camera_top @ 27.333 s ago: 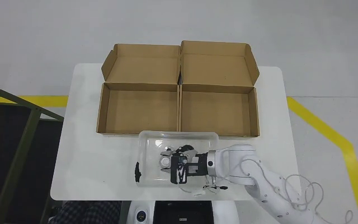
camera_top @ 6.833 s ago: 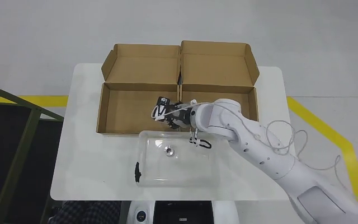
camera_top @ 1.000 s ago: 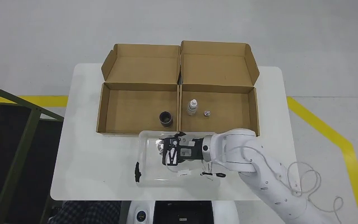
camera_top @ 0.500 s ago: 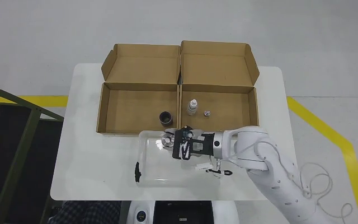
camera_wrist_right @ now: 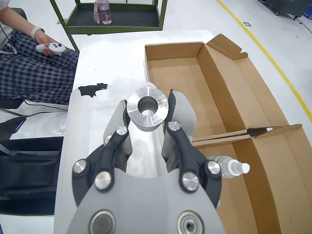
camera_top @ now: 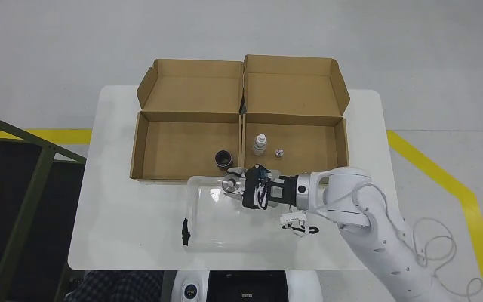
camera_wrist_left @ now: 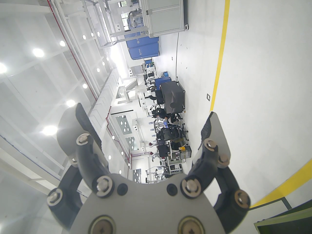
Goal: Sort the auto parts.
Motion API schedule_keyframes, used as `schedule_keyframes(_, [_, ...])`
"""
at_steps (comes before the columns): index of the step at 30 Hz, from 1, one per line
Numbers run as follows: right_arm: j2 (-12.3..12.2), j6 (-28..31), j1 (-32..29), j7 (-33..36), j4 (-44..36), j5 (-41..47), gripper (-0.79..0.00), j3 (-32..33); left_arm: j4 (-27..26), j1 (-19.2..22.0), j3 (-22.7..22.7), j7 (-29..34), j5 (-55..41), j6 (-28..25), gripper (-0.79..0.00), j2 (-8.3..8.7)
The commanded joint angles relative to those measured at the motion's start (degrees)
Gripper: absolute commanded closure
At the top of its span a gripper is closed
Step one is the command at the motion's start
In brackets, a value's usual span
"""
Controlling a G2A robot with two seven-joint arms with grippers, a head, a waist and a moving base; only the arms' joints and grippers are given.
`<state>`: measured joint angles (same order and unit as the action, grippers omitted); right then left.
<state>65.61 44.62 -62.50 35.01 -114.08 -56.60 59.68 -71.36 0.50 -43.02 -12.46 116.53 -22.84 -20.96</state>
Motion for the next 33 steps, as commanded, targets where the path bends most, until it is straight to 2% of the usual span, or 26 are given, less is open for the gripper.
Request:
schedule_keyframes(1, [-0.05, 0.0, 0.09, -0.32, 0.18, 0.32, 0.0, 0.1, 0.0, 0.0, 0.0, 0.0, 0.0, 0.0, -0.785, 0.0])
schedule_keyframes(15, [0.31, -2.2, 3.96, -1.36, 3.9, -0.71, 0.0, -2.35, 0.0, 0.0, 0.0, 0.0, 0.0, 0.0, -0.785, 0.0])
schedule_keyframes(23, [1.67, -6.31, 10.25, -1.52, 8.76, -2.62, 0.0, -6.32, 0.0, 0.0, 0.0, 0.0, 0.0, 0.0, -0.785, 0.0])
schedule_keyframes(33, [4.53, -12.09, 19.73, -0.42, 16.61, -3.01, 0.0, -12.91, 0.0, 0.0, 0.0, 0.0, 0.0, 0.0, -0.785, 0.0])
